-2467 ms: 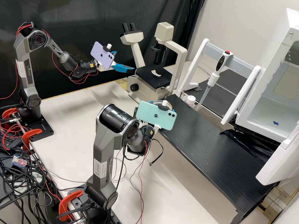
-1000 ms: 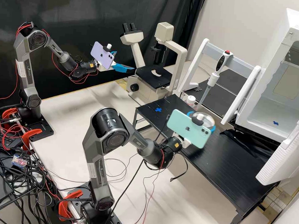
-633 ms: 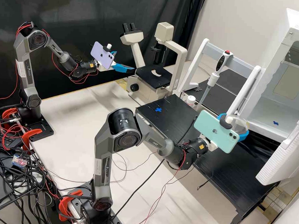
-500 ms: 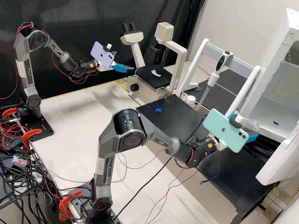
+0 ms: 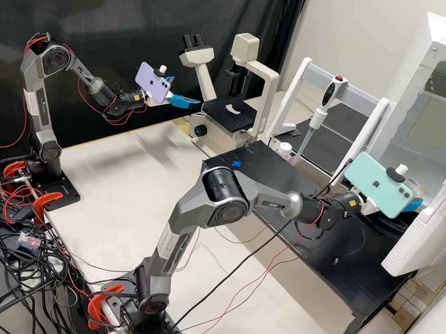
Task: Move the petri dish to the incubator
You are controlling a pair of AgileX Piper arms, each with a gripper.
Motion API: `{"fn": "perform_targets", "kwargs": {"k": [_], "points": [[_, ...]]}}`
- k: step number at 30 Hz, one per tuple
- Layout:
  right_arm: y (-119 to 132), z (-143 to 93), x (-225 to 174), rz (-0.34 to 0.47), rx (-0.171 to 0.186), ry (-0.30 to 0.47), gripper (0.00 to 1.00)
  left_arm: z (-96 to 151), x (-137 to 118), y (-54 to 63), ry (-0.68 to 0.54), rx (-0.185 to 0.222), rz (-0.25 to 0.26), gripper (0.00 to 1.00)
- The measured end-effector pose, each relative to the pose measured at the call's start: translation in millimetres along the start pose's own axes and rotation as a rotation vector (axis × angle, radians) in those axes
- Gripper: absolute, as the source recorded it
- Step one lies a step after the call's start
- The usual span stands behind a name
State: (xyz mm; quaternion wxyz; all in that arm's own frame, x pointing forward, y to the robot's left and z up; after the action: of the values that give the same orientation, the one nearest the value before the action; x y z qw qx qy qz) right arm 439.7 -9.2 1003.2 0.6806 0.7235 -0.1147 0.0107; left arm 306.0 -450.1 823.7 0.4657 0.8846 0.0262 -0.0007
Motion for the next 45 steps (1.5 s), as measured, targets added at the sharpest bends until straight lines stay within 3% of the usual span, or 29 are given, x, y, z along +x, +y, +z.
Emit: {"fn": "perform_targets", "kwargs": {"k": [6,14,20,22,25,32,43,44,45], "points": [[-1,-12,35,-0.015,0.034,-0.032,0.00,0,0,0.0,0.000,0.000,0.000,1.00],[-5,-16,72,-0.015,-0.003,-0.091,0.00,0,0,0.0,0.000,0.000,0.000,1.00],[-9,-16,92,-0.012,0.041,-0.133,0.00,0,0,0.0,0.000,0.000,0.000,1.00],[-11,-14,96,-0.029,0.027,-0.148,0.00,0,0,0.0,0.000,0.000,0.000,1.00],[-14,-14,102,-0.053,0.032,-0.152,0.00,0,0,0.0,0.000,0.000,0.000,1.00],[-27,-20,107,-0.081,-0.015,-0.129,0.00,0,0,0.0,0.000,0.000,0.000,1.00],[-36,-23,109,-0.098,-0.018,-0.122,0.00,0,0,0.0,0.000,0.000,0.000,1.00],[-37,-22,110,-0.098,-0.022,-0.124,1.00,0,0,0.0,0.000,0.000,0.000,1.00],[-37,-22,110,-0.098,-0.028,-0.125,1.00,0,0,0.0,0.000,0.000,0.000,1.00]]}}
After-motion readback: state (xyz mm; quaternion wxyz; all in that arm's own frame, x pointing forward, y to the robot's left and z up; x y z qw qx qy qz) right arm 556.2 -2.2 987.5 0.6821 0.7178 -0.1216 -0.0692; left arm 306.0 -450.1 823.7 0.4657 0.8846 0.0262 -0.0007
